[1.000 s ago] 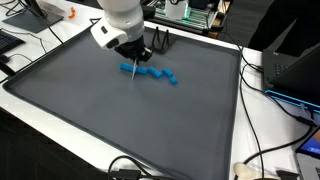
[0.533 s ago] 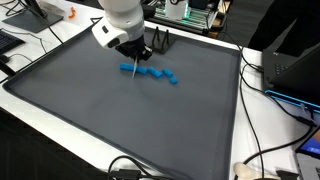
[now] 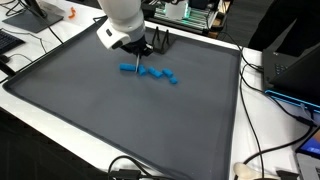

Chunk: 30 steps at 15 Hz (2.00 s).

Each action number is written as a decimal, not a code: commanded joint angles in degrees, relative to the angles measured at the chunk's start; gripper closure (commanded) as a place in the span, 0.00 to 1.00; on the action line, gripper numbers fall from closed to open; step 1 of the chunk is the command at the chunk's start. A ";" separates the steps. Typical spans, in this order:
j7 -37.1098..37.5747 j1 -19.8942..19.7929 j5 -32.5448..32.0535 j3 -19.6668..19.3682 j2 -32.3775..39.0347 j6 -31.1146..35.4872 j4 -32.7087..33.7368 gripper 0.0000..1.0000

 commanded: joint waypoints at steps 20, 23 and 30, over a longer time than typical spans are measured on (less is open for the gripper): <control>-0.78 -1.73 0.69 -0.01 -4.41 -1.09 -6.10 0.93; -0.89 -1.85 0.84 0.07 -4.62 -0.67 -6.39 1.00; -0.03 -2.65 4.55 0.34 -10.20 -2.59 -9.30 0.99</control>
